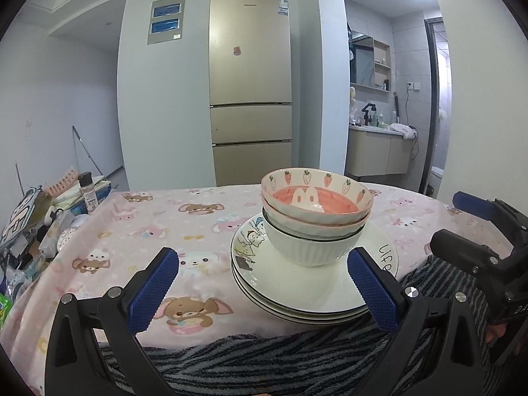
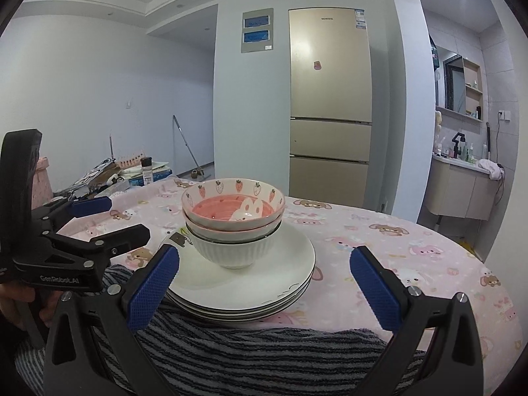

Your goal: Organize plates and bowls

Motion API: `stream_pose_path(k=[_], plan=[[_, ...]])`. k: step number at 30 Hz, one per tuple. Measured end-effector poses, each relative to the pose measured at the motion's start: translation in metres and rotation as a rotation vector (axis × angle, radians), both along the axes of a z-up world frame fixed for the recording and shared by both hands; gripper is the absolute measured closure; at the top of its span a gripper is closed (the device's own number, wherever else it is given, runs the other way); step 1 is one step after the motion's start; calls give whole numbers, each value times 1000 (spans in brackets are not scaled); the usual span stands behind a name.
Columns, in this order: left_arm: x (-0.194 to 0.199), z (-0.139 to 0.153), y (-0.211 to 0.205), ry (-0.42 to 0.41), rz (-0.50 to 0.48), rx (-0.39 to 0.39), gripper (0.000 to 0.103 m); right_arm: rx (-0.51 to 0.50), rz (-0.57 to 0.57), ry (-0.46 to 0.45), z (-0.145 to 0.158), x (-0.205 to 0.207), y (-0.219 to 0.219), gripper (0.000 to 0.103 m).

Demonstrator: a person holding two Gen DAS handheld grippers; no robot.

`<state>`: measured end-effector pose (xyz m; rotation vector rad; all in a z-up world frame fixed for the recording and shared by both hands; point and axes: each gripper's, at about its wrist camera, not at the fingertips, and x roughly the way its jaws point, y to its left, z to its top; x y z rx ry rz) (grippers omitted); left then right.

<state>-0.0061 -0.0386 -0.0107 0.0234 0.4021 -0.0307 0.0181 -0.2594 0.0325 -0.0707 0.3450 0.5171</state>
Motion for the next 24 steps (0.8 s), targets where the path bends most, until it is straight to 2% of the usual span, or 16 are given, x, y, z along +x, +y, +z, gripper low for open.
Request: stream_pose_path(k=[8, 24], plan=[[-1, 0, -5, -1, 0, 26, 0, -9, 4, -6, 0, -1, 2, 0], [-1, 1, -5, -5, -1, 28, 0, -7, 5, -1, -2, -3, 3, 0]])
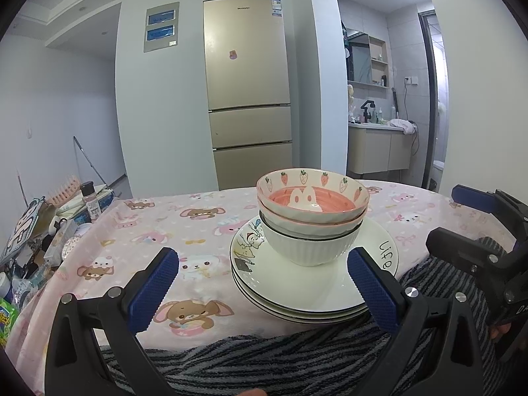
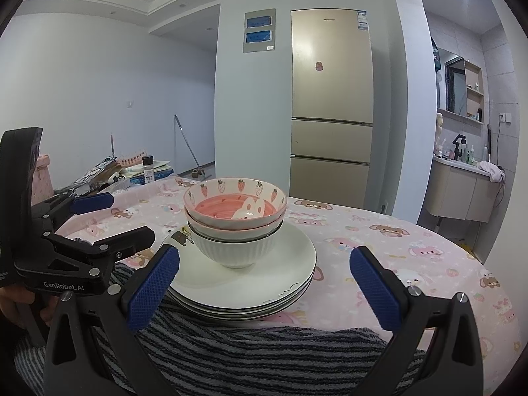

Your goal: Organize plates and bowls

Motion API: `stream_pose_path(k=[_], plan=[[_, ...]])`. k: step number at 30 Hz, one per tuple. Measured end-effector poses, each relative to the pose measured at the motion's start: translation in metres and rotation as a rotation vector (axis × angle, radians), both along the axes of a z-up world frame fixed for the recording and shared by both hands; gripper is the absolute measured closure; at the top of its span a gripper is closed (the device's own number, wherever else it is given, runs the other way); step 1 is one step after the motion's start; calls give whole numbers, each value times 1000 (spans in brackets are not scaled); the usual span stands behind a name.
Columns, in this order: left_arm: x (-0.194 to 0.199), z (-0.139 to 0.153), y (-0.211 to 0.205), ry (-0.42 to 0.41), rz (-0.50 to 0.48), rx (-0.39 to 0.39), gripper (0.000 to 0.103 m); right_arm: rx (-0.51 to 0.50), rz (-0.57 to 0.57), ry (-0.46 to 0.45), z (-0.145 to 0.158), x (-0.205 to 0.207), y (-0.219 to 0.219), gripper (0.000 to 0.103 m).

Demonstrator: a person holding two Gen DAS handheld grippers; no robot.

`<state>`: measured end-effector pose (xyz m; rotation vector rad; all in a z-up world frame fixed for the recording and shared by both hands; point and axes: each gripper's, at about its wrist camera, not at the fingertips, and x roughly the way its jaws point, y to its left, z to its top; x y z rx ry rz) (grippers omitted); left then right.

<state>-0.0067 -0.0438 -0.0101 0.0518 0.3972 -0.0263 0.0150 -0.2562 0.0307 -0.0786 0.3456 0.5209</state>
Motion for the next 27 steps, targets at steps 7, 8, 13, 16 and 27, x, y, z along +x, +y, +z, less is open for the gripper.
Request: stream_pose_path(k=[7, 8, 13, 16, 27], plan=[[0, 0, -1, 1, 0, 1, 0, -13, 4, -1, 0, 1, 1, 0], [0, 0, -1, 0, 0, 2, 0, -13, 4, 1, 0, 1, 1, 0], [0, 0, -1, 0, 0, 2, 0, -14, 6, 6, 0, 2, 1, 0], [0, 0, 0, -1, 0, 3, 0, -14, 6, 6, 0, 2, 0, 0], [1, 0, 3, -1, 0, 10, 0, -18, 6, 8, -1, 3, 3, 0]])
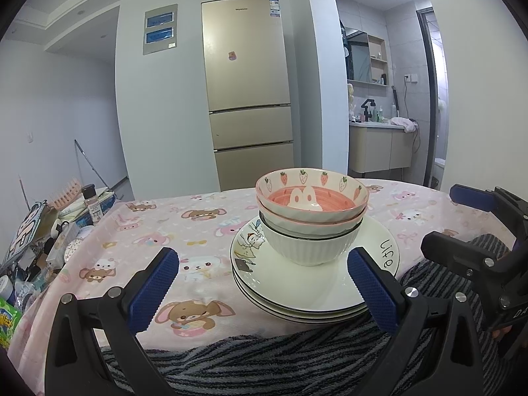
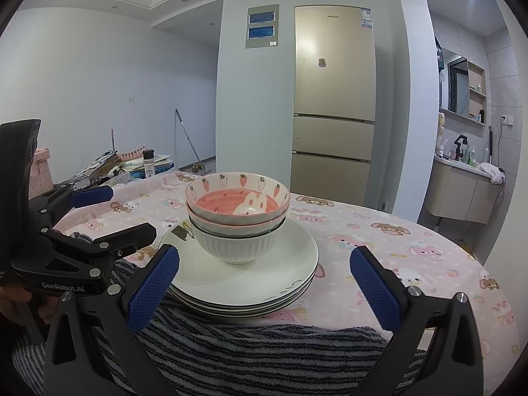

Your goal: Organize plates and bowls

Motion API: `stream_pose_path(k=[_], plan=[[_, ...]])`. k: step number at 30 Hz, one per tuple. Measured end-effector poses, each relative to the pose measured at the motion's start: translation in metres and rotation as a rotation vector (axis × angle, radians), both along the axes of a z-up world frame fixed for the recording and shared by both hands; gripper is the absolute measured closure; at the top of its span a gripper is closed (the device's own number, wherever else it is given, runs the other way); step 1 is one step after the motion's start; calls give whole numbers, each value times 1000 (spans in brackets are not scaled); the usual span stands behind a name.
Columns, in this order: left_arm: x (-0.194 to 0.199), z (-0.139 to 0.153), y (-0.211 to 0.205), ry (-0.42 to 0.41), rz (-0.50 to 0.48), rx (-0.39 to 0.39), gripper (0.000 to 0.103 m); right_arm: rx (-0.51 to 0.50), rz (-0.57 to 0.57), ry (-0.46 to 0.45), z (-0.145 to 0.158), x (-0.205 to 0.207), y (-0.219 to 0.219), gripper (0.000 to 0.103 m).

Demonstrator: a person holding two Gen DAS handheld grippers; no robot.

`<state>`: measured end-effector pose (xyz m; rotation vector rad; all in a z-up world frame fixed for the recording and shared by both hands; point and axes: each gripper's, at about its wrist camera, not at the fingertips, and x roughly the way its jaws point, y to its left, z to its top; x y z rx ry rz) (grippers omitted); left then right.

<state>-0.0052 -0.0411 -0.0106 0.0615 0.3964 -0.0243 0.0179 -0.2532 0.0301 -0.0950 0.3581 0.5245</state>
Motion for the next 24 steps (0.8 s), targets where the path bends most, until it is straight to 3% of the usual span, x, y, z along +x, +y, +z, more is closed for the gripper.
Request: stream_pose_path(k=[24], plan=[[4, -1, 6, 0, 0, 19, 0, -11, 1, 15, -4, 1, 4, 0]])
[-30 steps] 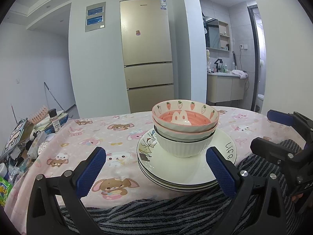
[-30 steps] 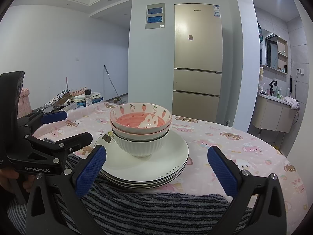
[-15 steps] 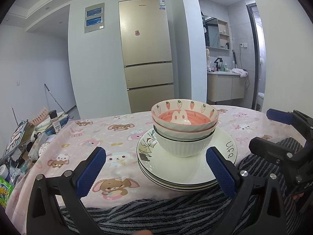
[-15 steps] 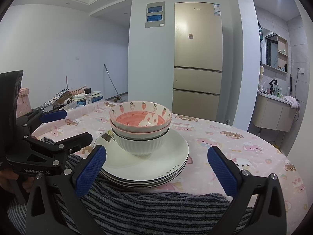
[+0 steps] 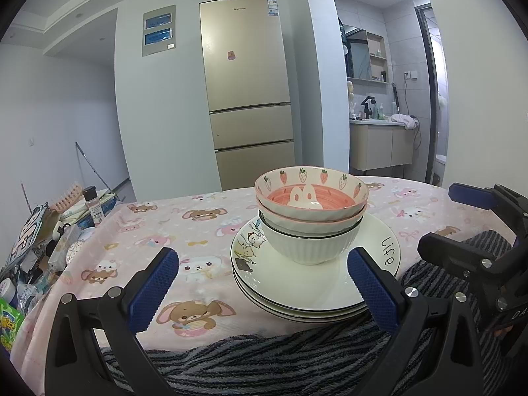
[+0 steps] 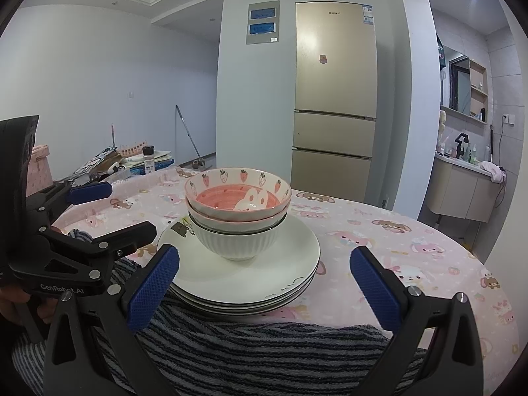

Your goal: Organize plates and bowls

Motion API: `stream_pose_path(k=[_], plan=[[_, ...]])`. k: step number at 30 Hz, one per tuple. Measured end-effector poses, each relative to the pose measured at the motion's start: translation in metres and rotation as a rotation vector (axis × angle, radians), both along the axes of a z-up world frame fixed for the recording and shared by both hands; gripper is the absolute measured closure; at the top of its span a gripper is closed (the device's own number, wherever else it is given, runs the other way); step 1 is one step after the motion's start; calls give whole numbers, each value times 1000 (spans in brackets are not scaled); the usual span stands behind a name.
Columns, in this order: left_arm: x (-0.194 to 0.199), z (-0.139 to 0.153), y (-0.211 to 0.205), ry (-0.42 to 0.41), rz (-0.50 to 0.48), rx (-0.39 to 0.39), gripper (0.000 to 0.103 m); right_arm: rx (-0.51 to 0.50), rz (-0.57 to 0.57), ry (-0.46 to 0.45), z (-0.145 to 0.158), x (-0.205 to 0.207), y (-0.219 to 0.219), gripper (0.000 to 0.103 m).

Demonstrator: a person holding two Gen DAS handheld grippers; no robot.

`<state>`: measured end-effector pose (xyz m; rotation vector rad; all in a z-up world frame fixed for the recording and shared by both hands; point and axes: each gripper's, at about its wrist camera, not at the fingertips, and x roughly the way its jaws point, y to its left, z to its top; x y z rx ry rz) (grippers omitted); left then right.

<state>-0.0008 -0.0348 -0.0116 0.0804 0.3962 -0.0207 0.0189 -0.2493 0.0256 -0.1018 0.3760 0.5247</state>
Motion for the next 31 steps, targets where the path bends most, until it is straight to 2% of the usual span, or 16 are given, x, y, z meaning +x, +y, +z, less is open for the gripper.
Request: stream_pose_path(k=[31], plan=[[0, -1, 0, -2, -1, 4, 0, -6, 2, 7, 1, 0, -1, 0]])
